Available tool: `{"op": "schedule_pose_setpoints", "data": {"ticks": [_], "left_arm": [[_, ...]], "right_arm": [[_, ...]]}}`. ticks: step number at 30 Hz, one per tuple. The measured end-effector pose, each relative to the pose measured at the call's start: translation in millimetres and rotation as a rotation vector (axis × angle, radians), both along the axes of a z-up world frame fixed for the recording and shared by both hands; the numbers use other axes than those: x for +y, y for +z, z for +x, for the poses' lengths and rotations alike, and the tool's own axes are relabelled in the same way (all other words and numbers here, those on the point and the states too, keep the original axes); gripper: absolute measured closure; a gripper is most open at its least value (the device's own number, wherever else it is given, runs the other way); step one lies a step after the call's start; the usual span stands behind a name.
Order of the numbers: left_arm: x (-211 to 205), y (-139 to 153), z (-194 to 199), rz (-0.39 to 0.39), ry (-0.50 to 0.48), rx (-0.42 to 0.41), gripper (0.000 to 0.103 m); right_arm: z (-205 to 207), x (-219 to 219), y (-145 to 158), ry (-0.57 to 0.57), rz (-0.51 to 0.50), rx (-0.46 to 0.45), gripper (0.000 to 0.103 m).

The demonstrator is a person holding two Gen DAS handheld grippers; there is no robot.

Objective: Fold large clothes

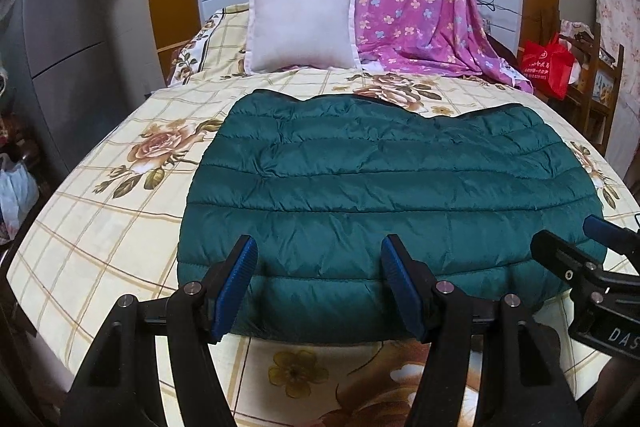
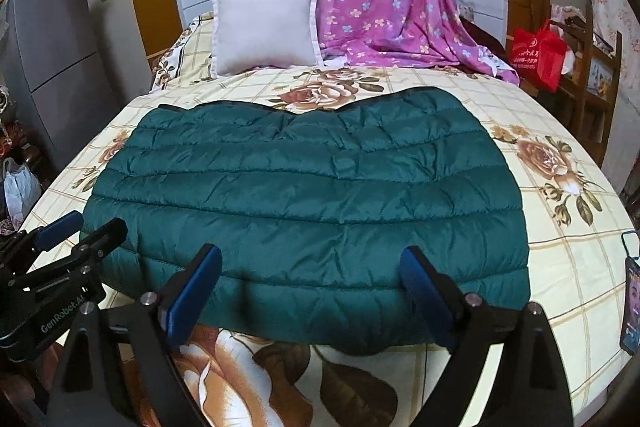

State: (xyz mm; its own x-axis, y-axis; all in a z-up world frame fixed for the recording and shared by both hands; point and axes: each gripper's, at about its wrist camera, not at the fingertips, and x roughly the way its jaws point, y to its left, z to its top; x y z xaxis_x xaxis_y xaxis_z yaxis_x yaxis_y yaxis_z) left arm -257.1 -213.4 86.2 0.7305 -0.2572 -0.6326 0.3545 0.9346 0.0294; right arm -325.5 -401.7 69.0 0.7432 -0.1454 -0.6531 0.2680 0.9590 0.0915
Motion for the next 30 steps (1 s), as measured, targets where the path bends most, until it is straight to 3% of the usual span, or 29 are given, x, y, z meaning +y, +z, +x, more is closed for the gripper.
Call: {"op": "schedule_pose_setpoints", "data": {"ticks": [30], "left_arm": [[-2, -4, -7, 0.0, 0.0, 0.016, 0.059]], "right_arm": [[-5, -2, -10, -0.014, 0.034, 0.025, 0.01]]}}
